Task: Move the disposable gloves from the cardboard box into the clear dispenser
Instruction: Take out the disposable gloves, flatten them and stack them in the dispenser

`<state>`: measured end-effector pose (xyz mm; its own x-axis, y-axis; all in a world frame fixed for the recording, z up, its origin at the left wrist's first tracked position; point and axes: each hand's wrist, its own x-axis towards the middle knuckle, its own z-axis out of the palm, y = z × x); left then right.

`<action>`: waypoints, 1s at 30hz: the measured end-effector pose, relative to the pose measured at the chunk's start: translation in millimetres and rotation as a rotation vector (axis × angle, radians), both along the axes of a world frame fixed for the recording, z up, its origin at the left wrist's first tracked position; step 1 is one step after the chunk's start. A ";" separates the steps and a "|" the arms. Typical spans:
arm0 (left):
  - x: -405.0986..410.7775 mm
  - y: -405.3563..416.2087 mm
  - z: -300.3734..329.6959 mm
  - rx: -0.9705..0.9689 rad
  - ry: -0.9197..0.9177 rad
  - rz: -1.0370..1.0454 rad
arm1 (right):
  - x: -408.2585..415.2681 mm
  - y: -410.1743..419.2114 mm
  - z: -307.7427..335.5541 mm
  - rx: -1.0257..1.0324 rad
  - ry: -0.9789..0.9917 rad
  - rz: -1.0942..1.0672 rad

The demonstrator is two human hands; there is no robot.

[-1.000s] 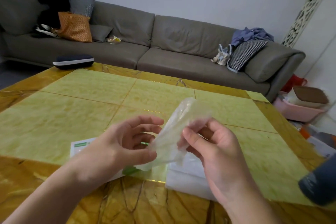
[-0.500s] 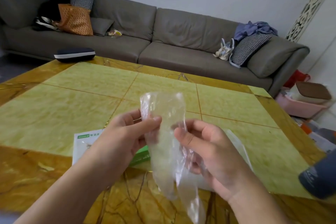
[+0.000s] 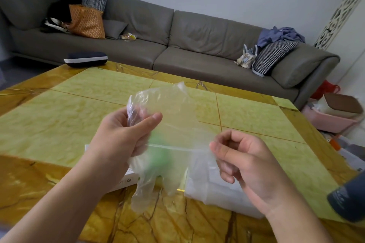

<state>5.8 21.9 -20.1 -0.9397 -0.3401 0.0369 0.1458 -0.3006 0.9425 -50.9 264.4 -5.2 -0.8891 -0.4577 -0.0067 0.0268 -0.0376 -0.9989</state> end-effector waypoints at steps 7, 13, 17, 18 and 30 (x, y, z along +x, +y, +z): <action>-0.4 -1.0 0.8 0.012 -0.012 0.036 | -5.6 11.9 1.5 0.026 0.031 -0.148; 5.0 22.3 5.7 -0.020 -0.019 -0.142 | -2.6 1.4 5.3 0.104 0.251 -0.133; 9.7 35.7 1.5 -0.206 -0.063 -0.293 | 5.0 -15.0 2.0 -0.015 0.151 -0.019; 9.6 33.9 1.2 -0.230 -0.066 -0.330 | 5.5 -14.7 1.4 -0.045 0.132 -0.062; 4.9 14.0 4.2 -0.040 -0.137 -0.432 | 1.5 3.7 0.7 -0.085 0.055 -0.251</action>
<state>10.7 35.9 -15.9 -0.9921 0.0838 -0.0928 -0.1122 -0.2691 0.9566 -49.4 268.1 -4.4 -0.9727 -0.2199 0.0737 -0.0481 -0.1195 -0.9917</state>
